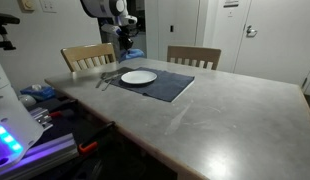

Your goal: Pick up the blue towel and wipe the plate

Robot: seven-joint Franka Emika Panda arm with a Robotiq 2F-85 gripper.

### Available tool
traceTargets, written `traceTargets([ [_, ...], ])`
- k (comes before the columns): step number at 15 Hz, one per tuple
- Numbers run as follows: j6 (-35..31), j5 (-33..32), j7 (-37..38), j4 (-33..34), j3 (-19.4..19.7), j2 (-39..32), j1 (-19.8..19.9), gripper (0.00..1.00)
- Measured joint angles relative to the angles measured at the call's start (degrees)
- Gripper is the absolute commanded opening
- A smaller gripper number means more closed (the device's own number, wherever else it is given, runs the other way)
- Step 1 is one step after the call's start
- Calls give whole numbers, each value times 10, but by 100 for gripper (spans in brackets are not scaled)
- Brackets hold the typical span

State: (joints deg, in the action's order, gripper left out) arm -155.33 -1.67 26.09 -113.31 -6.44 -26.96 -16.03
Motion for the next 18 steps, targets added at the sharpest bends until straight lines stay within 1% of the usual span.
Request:
traceTargets([
  [4, -2, -1, -31, 40, 8, -58, -6, 2],
  [8, -2, -1, -42, 65, 13, -102, -6, 2],
  [9, -2, -1, -43, 68, 14, -108, -6, 32],
  [10, -2, -1, -44, 70, 15, -114, -6, 33],
  [11, -2, -1, -44, 71, 17, -115, -6, 38],
  [15, 1, -1, -45, 71, 24, -99, -6, 66],
  [17, 13, 2, -45, 69, 24, -72, -5, 82],
  [18, 26, 6, -45, 66, 24, -53, -4, 88],
])
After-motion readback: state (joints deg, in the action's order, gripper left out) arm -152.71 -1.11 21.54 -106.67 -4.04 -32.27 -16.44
